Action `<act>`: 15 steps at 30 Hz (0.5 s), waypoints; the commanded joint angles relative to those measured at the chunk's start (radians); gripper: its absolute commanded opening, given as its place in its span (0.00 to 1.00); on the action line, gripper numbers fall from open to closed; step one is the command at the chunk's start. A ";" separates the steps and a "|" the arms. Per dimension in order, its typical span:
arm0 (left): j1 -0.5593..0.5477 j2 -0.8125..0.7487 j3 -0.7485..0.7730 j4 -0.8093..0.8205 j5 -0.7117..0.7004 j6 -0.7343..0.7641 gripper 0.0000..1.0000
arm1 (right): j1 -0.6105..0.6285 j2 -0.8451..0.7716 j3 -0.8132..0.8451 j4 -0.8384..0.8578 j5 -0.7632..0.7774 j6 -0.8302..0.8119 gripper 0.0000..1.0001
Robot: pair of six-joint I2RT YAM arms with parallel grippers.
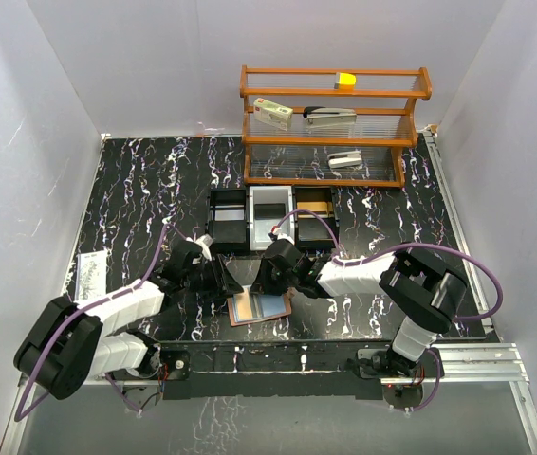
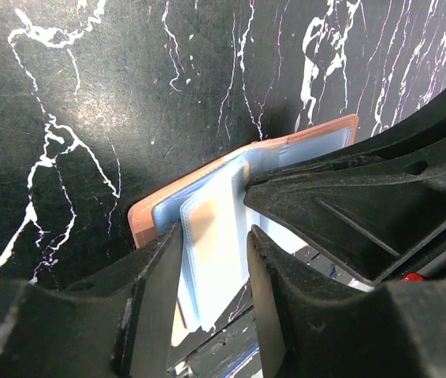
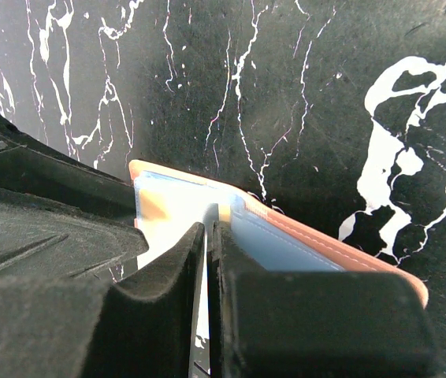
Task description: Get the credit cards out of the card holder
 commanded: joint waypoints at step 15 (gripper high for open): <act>-0.018 -0.095 0.047 -0.121 0.006 0.018 0.24 | -0.007 0.036 -0.033 -0.080 0.015 -0.017 0.09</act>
